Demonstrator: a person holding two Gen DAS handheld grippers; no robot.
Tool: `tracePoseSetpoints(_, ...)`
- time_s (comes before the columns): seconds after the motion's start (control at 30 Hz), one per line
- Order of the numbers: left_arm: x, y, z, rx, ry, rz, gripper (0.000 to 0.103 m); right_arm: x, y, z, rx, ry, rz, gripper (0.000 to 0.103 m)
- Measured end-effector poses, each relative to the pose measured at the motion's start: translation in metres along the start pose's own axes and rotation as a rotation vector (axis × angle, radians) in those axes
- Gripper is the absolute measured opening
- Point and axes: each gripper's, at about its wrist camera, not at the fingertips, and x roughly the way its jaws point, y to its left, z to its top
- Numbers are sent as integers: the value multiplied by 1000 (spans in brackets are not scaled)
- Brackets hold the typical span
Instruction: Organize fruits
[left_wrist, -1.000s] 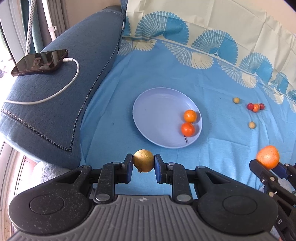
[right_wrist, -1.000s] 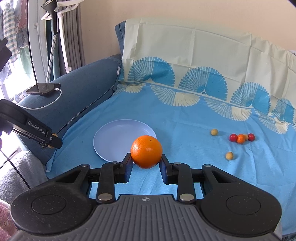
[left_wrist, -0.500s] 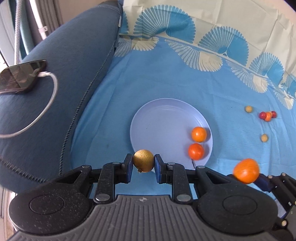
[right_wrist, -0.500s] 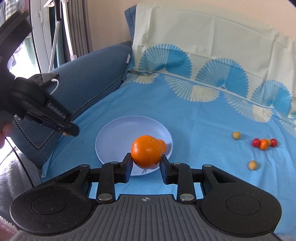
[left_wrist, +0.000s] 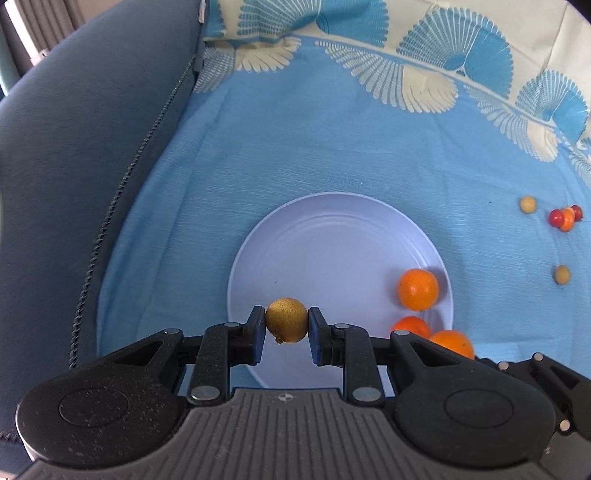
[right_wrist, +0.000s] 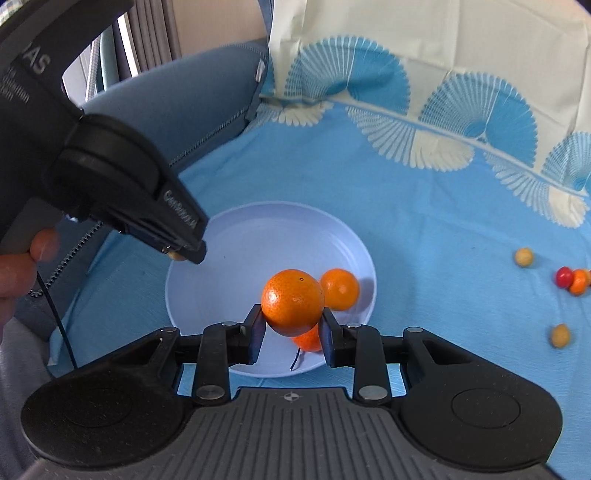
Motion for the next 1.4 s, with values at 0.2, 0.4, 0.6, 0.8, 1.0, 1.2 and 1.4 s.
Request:
tracePoseSetpoints(0.2,25,-1,7,14,16,18,34,27,1,2,-9,42,14,33)
tracePoseSetpoints(0.4,7,12,10,-20,-68,40,103,29,7,11,-71,-2,15,65)
tracePoseSetpoints(0.6,-29,22,-9,-36,-77,69,103,-6,8,9,-77,-38,-16,89)
tracePoseSetpoints(0.8,-65,27,-49,-34,-61,63,103,-49,15,-13,-62,-20,-17,92)
tracePoseSetpoints(1.0,-101,28,-77,-50,-107,36,103,-91,22,-28,-44,-74,-44,92)
tracePoseSetpoints(1.2,-137,26,-92,-58,-187,24,103,-125,22,-31,-24,-155,-78,92)
tracePoseSetpoints(1.4,-159,24,-109,-59,-221,25,103,-152,27,-44,-38,-192,-83,94)
